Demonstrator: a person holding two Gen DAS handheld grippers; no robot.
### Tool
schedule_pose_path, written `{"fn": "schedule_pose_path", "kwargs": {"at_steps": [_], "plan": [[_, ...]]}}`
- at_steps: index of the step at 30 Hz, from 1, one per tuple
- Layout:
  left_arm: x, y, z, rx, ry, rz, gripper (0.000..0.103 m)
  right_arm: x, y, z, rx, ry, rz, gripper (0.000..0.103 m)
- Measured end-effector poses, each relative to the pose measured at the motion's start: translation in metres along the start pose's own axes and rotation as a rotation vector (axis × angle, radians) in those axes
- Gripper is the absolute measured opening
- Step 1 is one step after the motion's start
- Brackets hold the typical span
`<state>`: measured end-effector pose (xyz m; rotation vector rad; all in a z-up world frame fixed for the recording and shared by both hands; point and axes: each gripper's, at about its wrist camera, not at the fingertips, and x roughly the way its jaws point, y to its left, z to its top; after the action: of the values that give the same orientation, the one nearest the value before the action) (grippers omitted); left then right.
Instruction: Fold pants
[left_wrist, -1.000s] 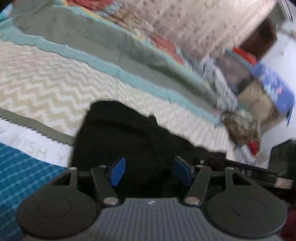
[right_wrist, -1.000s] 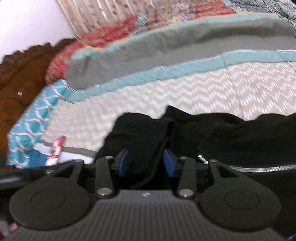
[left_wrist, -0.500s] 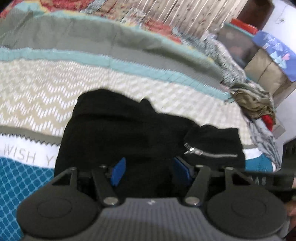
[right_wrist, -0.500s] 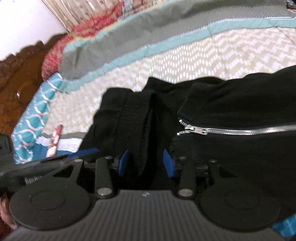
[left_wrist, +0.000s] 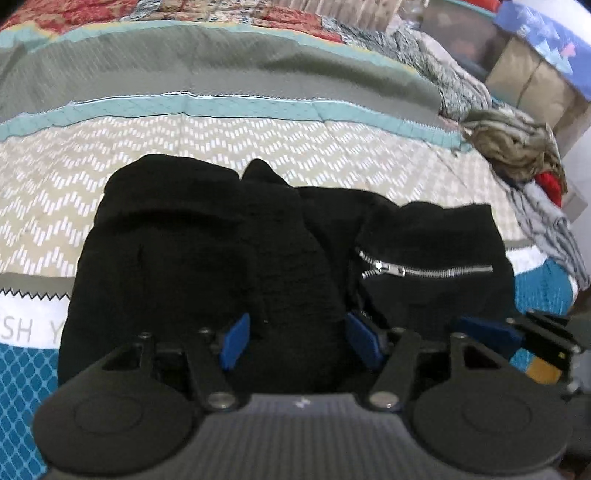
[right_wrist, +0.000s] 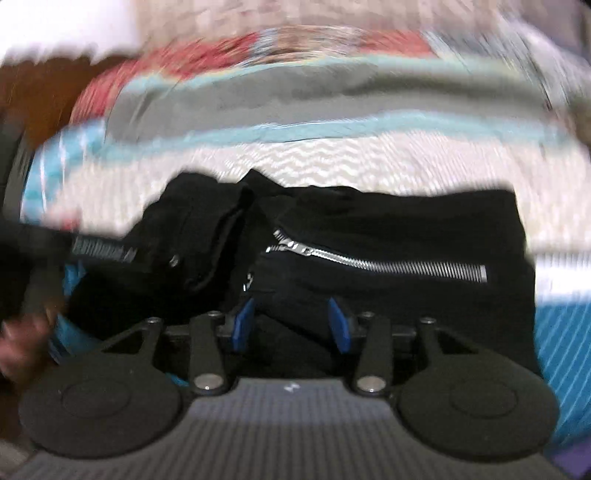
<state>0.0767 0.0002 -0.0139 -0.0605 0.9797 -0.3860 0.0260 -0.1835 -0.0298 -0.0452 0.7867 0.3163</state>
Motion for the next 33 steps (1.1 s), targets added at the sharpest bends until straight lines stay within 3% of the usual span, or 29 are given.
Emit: {"fn": "schedule_pose_path", "kwargs": {"at_steps": [3, 5, 6, 9, 12, 14, 16, 18, 20, 21, 22, 27, 33], "plan": [[0.002, -0.007, -0.003, 0.041, 0.014, 0.013, 0.058, 0.014, 0.010, -0.010, -0.093, 0.010, -0.013, 0.051], [0.000, -0.010, -0.005, 0.052, 0.019, 0.012, 0.057, 0.017, 0.006, -0.012, -0.095, -0.002, -0.026, 0.044], [-0.003, -0.012, -0.005, 0.054, 0.021, -0.005, 0.057, 0.017, 0.001, -0.010, -0.076, -0.007, -0.032, 0.022], [-0.010, -0.027, -0.009, 0.115, 0.031, -0.066, 0.058, 0.006, -0.013, -0.005, -0.040, -0.051, -0.099, 0.018], [0.000, -0.044, -0.017, 0.197, 0.048, -0.043, 0.061, 0.000, -0.030, -0.002, 0.036, -0.076, -0.161, 0.017], [0.007, -0.050, -0.021, 0.242, 0.047, -0.018, 0.066, 0.005, -0.034, -0.005, 0.057, -0.048, -0.139, 0.017], [0.009, -0.049, -0.019, 0.248, 0.051, -0.029, 0.075, 0.012, -0.025, -0.011, 0.015, -0.017, -0.111, 0.023], [0.007, -0.044, -0.015, 0.225, 0.060, -0.046, 0.077, 0.014, -0.015, -0.014, -0.045, -0.022, -0.129, 0.024], [0.000, -0.039, -0.011, 0.194, 0.057, -0.062, 0.079, 0.008, -0.011, -0.011, -0.081, -0.031, -0.124, 0.037], [-0.005, -0.037, -0.010, 0.183, 0.051, -0.068, 0.079, 0.003, -0.013, -0.009, -0.070, -0.037, -0.108, 0.052], [-0.012, -0.035, -0.010, 0.171, 0.041, -0.076, 0.079, -0.002, -0.015, -0.007, -0.049, -0.051, -0.091, 0.057], [-0.043, -0.026, -0.009, 0.128, -0.018, -0.070, 0.079, -0.028, -0.020, 0.002, 0.038, -0.128, -0.012, 0.057], [-0.062, -0.021, -0.013, 0.078, -0.040, 0.083, 0.078, -0.026, -0.024, 0.015, 0.170, -0.128, 0.077, 0.056]]}}
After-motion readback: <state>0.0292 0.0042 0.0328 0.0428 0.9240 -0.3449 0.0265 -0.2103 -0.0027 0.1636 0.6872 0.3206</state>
